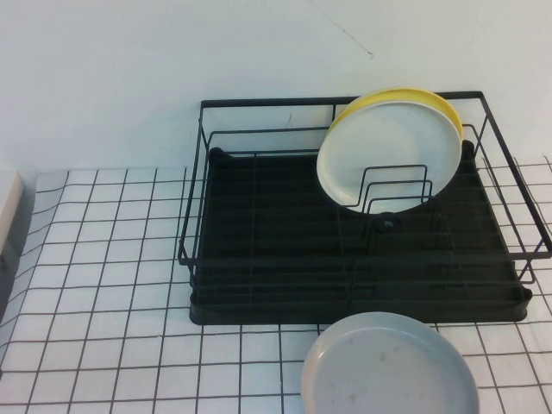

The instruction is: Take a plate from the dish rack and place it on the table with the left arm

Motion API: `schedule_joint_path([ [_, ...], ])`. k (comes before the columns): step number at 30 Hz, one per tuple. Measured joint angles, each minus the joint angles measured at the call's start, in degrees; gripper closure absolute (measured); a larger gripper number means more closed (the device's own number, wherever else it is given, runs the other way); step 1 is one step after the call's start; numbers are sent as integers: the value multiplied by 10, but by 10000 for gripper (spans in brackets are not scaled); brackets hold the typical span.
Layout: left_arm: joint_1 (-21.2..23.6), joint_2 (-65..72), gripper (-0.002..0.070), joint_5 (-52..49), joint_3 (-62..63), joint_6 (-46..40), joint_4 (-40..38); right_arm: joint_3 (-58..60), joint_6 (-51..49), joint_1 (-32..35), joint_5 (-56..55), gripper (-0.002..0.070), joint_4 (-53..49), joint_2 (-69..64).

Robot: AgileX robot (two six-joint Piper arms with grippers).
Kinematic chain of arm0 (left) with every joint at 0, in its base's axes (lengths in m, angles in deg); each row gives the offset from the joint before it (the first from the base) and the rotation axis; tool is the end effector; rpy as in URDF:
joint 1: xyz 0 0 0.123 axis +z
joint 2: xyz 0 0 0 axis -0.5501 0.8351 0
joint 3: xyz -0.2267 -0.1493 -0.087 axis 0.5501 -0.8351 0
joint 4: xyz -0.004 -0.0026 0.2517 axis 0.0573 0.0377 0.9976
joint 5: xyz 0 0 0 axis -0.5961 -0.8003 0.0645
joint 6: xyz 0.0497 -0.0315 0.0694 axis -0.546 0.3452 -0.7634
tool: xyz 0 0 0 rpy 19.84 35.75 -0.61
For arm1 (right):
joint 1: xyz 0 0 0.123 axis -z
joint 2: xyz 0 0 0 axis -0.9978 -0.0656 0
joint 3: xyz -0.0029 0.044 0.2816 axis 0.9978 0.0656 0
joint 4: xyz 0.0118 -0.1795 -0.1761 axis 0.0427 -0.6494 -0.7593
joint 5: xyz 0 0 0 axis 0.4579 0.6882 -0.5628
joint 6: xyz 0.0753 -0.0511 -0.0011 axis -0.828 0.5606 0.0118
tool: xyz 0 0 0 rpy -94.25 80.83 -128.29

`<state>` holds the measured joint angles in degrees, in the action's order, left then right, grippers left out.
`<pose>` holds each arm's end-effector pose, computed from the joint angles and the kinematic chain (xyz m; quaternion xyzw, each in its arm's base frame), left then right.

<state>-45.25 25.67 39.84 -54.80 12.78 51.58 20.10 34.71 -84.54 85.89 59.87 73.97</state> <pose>0.0544 -0.0109 0.2190 0.0647 0.6619 -0.0774 0.7428 0.0531 -0.0016 0.1754 -0.0549 0.7942 -0.0595 0.6022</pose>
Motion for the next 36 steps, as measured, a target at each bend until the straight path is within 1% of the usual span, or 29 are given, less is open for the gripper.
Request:
schedule_joint_path([
  [3,14,-6,677,-4,-20,100,59,0,0,0,0,679,0,0],
  [5,21,-7,677,-22,-20,144,94,0,0,0,0,679,0,0],
  [8,25,-7,677,-91,-20,189,128,0,0,0,0,679,0,0],
  [11,25,-7,677,-167,-20,201,139,0,0,0,0,679,0,0],
  [13,26,-8,677,-187,-19,204,143,0,0,0,0,679,0,0],
  [16,38,-8,677,-188,-19,205,144,0,0,0,0,679,0,0],
  [19,70,-8,677,-190,-19,205,144,0,0,0,0,679,0,0],
  [22,91,-8,677,-190,-19,205,144,0,0,0,0,679,0,0],
  [36,94,-8,677,-193,-18,205,144,0,0,0,0,679,0,0],
])
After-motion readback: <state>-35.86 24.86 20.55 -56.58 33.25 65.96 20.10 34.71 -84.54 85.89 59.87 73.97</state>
